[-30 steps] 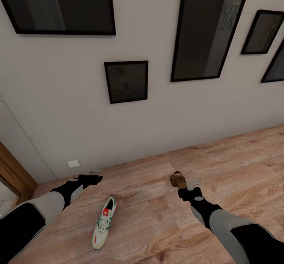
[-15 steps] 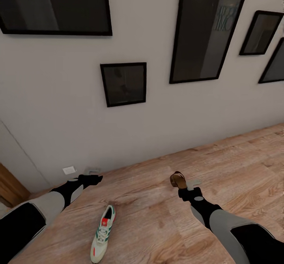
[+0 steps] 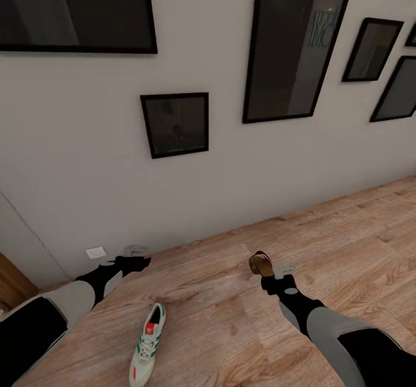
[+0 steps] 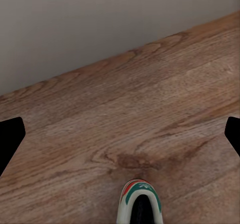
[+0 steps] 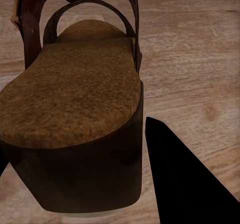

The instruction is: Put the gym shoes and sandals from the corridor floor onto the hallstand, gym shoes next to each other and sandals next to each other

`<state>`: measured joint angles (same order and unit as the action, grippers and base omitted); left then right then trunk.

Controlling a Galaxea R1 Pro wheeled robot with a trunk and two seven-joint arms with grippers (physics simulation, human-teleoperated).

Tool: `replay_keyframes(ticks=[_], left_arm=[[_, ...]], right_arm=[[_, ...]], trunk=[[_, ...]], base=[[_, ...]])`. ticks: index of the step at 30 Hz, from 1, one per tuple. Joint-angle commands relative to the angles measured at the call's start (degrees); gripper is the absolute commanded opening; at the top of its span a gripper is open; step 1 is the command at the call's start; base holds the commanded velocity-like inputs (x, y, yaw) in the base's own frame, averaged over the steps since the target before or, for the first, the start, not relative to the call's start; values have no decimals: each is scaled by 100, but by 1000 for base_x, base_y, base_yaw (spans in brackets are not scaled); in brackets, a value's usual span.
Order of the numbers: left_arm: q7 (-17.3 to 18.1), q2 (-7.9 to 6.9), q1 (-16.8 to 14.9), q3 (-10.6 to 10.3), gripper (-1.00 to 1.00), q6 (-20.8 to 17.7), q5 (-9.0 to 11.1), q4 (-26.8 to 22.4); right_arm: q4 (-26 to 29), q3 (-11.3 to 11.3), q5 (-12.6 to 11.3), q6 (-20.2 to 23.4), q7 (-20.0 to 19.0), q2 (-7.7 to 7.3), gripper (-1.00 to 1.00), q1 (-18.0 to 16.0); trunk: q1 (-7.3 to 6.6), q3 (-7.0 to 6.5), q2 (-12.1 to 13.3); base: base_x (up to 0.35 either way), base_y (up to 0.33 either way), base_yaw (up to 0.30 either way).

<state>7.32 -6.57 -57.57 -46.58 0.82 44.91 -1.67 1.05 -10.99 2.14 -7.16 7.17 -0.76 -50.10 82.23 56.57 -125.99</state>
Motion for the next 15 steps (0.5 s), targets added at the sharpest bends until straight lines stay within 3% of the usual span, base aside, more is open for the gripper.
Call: replay_keyframes(ticks=[1,15], left_arm=[[0,1,0,0,100,-1,0,0],[1,6,0,0,100,-2,1,0]], right_arm=[[0,0,-12,-1,-5,-1,-100,0],[0,0,-12,1,-5,5,-100,0]], trunk=[[0,0,0],[0,-1,0]], base=[[1,1,-11],[0,0,-3]])
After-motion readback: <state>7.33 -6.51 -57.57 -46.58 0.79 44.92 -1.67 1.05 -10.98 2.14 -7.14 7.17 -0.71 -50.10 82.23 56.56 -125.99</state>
